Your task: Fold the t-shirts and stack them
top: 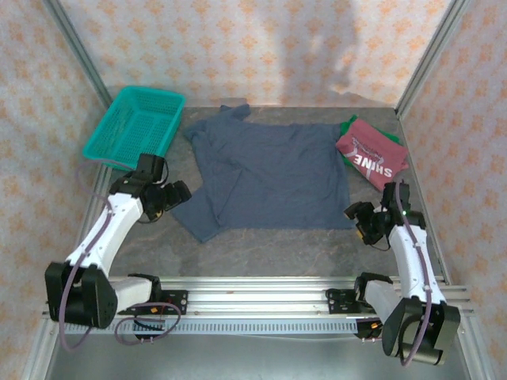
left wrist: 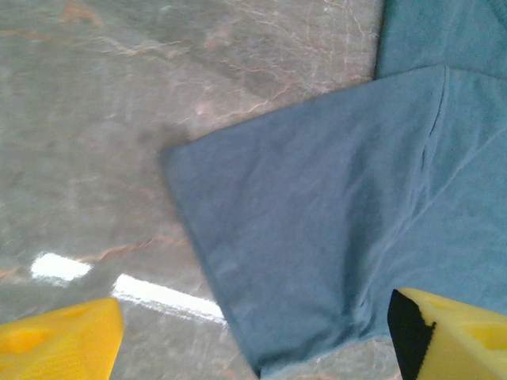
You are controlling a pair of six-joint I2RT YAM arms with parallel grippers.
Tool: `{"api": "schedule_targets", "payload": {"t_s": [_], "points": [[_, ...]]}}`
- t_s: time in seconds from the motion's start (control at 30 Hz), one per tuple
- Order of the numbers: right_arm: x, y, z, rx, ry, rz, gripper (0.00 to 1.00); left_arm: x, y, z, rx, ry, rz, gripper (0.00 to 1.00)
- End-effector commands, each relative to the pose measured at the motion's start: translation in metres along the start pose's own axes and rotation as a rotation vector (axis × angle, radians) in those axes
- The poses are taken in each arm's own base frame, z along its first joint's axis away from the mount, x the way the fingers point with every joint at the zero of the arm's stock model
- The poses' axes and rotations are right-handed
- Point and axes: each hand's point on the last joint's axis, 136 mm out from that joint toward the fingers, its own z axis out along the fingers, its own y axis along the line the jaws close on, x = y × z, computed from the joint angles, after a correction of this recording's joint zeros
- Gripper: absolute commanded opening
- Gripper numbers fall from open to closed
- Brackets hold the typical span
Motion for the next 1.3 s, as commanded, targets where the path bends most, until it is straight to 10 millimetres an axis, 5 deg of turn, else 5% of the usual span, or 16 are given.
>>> {"api": "schedule_targets", "payload": {"t_s": [0.0,0.17,0.3,0.53,0.83,1.27], "points": [[-0.004,0.003,0.007,-0.024,-0.002,-0.023,0.65,-0.030,-0.036,0.003,0.130,-0.057,0.041,0.82],[-0.007,0.004,0.011,-0.030,0.000,-0.026,0.65,-0.052,-0.076,0.016,0.095,-0.030,0.226,0.75],[-0.006,0.002,0.012,-0.020,0.005,-0.036,0.65,-0.059,-0.077,0.037,-0.004,0.018,0.275,0.72],[-0.005,0.004,0.019,-0.042,0.010,-0.023,0.65,-0.077,-0.154,0.065,-0.034,0.001,0.467,0.72],[-0.005,0.012,0.017,-0.062,0.031,-0.044,0.65,-0.098,-0.177,0.133,-0.162,0.074,0.429,0.60],[0.001,0.011,0.015,-0.063,0.048,-0.074,0.65,-0.101,-0.186,0.178,-0.160,0.087,0.271,0.46]]}}
